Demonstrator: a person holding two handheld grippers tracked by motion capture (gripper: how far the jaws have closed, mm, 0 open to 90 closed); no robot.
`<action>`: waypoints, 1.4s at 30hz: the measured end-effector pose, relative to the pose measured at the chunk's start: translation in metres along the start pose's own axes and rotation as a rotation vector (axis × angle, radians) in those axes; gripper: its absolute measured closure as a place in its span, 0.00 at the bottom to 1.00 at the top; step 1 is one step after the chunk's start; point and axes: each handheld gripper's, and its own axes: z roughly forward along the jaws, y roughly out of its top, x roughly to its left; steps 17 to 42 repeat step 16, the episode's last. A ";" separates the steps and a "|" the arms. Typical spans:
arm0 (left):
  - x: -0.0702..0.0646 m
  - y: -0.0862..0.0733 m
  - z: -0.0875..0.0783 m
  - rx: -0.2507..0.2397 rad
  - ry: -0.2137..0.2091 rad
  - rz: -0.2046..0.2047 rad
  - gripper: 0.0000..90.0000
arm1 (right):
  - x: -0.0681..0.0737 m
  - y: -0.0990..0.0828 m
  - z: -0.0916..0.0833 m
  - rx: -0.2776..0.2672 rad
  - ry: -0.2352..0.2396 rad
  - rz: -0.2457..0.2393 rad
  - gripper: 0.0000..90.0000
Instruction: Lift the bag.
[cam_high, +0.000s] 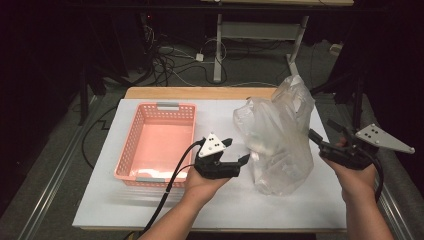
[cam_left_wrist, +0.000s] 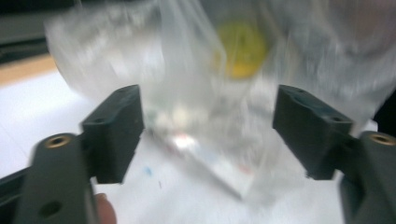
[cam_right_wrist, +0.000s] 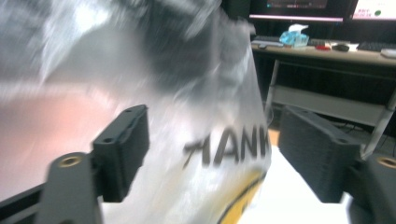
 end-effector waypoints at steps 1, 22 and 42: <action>-0.001 -0.003 0.000 0.011 -0.003 -0.004 0.23 | 0.000 -0.004 -0.002 0.002 -0.002 0.010 0.24; -0.014 -0.040 -0.001 0.085 0.007 0.024 0.00 | 0.004 -0.053 -0.014 0.082 -0.004 0.048 0.00; -0.014 -0.040 -0.001 0.085 0.007 0.024 0.00 | 0.004 -0.053 -0.014 0.082 -0.004 0.048 0.00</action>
